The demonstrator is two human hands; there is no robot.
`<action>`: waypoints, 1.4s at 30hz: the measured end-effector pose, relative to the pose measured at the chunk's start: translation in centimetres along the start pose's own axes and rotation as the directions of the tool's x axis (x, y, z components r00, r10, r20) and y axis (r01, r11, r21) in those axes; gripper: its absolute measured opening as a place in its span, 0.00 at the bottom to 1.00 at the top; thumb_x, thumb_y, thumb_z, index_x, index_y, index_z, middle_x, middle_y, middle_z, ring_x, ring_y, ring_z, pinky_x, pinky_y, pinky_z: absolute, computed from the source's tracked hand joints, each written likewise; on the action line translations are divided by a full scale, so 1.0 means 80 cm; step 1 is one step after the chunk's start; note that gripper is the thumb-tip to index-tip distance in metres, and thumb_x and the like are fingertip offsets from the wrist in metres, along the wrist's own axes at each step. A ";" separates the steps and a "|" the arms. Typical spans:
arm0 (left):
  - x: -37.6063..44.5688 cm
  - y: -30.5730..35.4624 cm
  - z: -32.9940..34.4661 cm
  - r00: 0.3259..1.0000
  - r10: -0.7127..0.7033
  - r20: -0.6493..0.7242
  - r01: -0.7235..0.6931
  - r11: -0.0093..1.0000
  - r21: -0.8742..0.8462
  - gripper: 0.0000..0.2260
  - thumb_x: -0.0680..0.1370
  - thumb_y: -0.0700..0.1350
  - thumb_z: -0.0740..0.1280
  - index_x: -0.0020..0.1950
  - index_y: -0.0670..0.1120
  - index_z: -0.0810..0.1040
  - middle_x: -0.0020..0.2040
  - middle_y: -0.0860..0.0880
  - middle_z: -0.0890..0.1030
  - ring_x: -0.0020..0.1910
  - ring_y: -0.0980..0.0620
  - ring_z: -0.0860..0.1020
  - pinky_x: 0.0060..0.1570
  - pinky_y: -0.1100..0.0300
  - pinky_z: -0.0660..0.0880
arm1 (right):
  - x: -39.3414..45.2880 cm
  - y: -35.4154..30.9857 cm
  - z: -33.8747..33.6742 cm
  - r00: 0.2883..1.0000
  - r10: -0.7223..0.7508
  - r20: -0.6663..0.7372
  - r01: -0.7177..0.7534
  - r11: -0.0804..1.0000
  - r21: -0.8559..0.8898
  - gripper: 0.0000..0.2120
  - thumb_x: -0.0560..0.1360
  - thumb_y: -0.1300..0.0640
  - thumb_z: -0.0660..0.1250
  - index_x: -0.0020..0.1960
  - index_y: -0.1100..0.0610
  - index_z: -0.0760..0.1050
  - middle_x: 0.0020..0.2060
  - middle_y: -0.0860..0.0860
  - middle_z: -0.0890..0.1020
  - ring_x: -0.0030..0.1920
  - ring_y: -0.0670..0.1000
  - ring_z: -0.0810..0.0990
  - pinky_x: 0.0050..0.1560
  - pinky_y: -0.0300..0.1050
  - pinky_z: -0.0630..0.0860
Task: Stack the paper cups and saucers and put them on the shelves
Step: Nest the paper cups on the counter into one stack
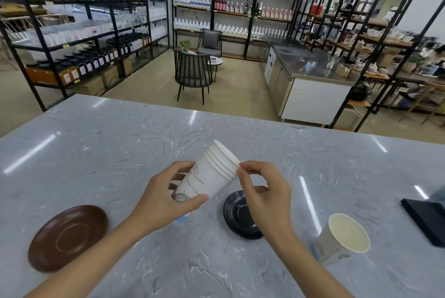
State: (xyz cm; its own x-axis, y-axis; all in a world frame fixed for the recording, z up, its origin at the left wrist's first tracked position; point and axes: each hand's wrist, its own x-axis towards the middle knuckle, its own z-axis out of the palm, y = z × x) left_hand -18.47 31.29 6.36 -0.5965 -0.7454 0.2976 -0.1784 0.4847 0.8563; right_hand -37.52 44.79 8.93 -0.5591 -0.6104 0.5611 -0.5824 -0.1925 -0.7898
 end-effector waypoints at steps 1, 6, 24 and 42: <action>0.000 0.001 0.001 1.000 -0.001 0.000 0.001 1.000 -0.006 0.31 0.62 0.62 0.80 0.63 0.62 0.77 0.58 0.66 0.82 0.57 0.61 0.82 0.52 0.61 0.81 | -0.004 0.000 0.002 1.000 0.012 -0.008 -0.012 1.000 0.017 0.06 0.78 0.58 0.71 0.53 0.49 0.82 0.50 0.42 0.83 0.54 0.46 0.83 0.38 0.33 0.79; 0.000 0.004 0.008 1.000 -0.014 0.007 0.014 1.000 -0.015 0.31 0.60 0.62 0.80 0.62 0.62 0.78 0.57 0.66 0.82 0.56 0.61 0.82 0.50 0.65 0.78 | -0.023 0.004 0.005 0.998 0.053 -0.030 -0.052 0.998 0.038 0.06 0.79 0.55 0.70 0.54 0.47 0.81 0.52 0.42 0.82 0.57 0.48 0.82 0.42 0.38 0.82; -0.020 -0.013 0.115 0.958 -0.019 0.286 0.058 0.990 -0.127 0.29 0.60 0.65 0.79 0.60 0.72 0.75 0.59 0.69 0.81 0.58 0.65 0.81 0.46 0.67 0.79 | -0.093 0.054 -0.186 0.986 0.166 -0.001 -0.140 0.831 -0.538 0.10 0.77 0.53 0.71 0.57 0.44 0.78 0.54 0.36 0.76 0.47 0.41 0.81 0.36 0.33 0.76; -0.049 -0.040 0.144 0.920 -0.076 0.384 0.122 0.988 -0.099 0.31 0.60 0.67 0.80 0.61 0.73 0.75 0.59 0.68 0.82 0.58 0.65 0.82 0.47 0.67 0.81 | -0.130 0.110 -0.241 0.944 0.295 -0.151 -0.311 0.634 -0.708 0.08 0.76 0.60 0.74 0.54 0.54 0.82 0.55 0.54 0.82 0.44 0.54 0.83 0.42 0.48 0.84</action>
State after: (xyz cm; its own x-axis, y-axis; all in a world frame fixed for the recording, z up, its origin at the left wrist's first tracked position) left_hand -24.59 37.90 -2.43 -0.8360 -0.5467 0.0470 -0.1720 0.3424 0.9237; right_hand -48.18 64.31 0.94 -0.7882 -0.5167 0.3342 -0.6130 0.6118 -0.5000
